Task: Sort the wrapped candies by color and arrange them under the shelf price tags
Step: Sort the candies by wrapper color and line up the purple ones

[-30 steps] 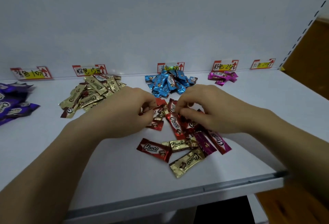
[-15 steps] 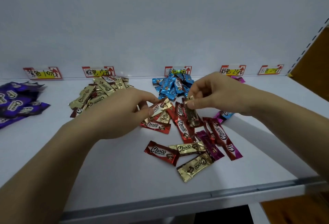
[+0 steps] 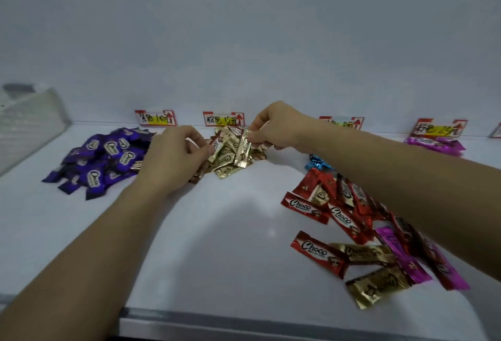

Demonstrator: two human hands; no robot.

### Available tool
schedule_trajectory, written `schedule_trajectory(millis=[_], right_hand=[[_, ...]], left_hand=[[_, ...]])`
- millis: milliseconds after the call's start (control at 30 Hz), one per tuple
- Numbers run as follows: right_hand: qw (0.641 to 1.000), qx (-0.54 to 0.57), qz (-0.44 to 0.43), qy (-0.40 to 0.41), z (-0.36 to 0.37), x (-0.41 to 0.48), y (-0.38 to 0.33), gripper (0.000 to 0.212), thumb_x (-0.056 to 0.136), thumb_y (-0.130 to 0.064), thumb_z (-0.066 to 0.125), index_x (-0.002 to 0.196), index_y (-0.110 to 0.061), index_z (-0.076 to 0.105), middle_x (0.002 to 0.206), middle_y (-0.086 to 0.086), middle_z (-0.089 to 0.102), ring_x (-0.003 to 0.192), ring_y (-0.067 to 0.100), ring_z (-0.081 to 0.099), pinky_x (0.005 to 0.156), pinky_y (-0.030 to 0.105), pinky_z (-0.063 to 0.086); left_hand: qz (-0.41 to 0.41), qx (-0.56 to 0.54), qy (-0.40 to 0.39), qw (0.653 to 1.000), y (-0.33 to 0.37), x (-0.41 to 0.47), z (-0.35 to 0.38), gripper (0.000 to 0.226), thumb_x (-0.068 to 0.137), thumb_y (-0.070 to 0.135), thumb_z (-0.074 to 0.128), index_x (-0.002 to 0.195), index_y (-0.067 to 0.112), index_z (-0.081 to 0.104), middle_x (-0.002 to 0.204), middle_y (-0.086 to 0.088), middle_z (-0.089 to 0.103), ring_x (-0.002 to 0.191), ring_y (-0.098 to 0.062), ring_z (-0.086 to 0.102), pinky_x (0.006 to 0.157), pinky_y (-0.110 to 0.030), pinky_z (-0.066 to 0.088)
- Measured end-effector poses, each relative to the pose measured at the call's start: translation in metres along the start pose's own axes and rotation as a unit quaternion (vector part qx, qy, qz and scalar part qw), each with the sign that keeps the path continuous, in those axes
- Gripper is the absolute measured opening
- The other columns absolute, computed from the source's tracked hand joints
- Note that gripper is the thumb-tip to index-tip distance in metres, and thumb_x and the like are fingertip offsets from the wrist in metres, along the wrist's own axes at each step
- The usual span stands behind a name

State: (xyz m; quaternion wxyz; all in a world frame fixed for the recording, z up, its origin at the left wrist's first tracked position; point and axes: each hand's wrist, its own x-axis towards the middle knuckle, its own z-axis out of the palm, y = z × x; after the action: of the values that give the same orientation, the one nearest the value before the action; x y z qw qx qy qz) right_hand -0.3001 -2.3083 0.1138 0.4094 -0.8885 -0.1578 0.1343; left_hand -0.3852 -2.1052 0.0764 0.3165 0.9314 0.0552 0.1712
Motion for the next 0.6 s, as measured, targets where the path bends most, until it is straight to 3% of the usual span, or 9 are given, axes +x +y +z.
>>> schedule_trajectory(millis=[100,267,367,433,500,600], right_hand=[[0.999,0.006,0.011,0.033,0.008,0.012,0.004,0.011,0.089,-0.019,0.077,0.086,-0.014,0.067,0.075,0.005,0.073,0.066,0.016,0.064,0.058,0.026,0.049],[0.998,-0.005,-0.034,0.054,-0.009,-0.008,0.016,0.014,0.091,-0.026,0.074,0.097,-0.016,0.067,0.076,0.000,0.076,0.061,0.007,0.067,0.054,0.022,0.047],[0.990,-0.066,-0.121,0.034,-0.033,-0.046,0.028,0.010,0.092,-0.026,0.071,0.101,-0.021,0.068,0.080,-0.001,0.075,0.070,0.011,0.069,0.065,0.031,0.055],[0.976,-0.126,-0.177,0.019,-0.048,-0.073,0.036,0.011,0.092,-0.026,0.071,0.102,-0.023,0.069,0.081,-0.003,0.071,0.074,0.014,0.067,0.072,0.036,0.057],[0.965,-0.160,-0.209,-0.004,-0.059,-0.102,0.044,0.011,0.091,-0.027,0.071,0.102,-0.024,0.070,0.079,-0.008,0.068,0.075,0.014,0.065,0.068,0.025,0.052],[0.956,-0.199,-0.211,-0.040,-0.066,-0.141,0.054,0.006,0.091,-0.031,0.071,0.097,-0.029,0.071,0.076,-0.015,0.066,0.075,0.010,0.064,0.064,0.012,0.042]], left_hand=[[0.022,0.038,0.031,0.999,-0.004,0.000,0.000,0.020,0.088,0.043,0.073,0.079,0.027,0.065,0.058,0.006,0.065,0.057,-0.009,0.061,0.056,-0.029,0.048],[0.070,0.002,0.019,0.997,0.005,-0.015,-0.001,0.011,0.092,0.037,0.069,0.086,0.028,0.067,0.064,0.004,0.064,0.062,-0.010,0.058,0.058,-0.032,0.046],[0.133,-0.021,-0.042,0.990,0.025,-0.029,0.003,0.005,0.091,0.038,0.066,0.091,0.033,0.068,0.072,0.007,0.062,0.069,-0.009,0.056,0.058,-0.028,0.043],[0.182,0.013,-0.123,0.976,0.042,-0.036,0.008,0.012,0.090,0.044,0.063,0.101,0.039,0.067,0.082,0.015,0.063,0.078,-0.005,0.057,0.062,-0.024,0.045],[0.216,0.064,-0.193,0.955,0.058,-0.040,0.013,0.015,0.092,0.046,0.061,0.107,0.045,0.062,0.089,0.021,0.062,0.083,-0.001,0.057,0.065,-0.018,0.043],[0.284,0.105,-0.231,0.925,0.080,-0.040,0.020,0.021,0.094,0.044,0.057,0.115,0.042,0.062,0.093,0.023,0.060,0.085,0.002,0.057,0.073,-0.018,0.046]])
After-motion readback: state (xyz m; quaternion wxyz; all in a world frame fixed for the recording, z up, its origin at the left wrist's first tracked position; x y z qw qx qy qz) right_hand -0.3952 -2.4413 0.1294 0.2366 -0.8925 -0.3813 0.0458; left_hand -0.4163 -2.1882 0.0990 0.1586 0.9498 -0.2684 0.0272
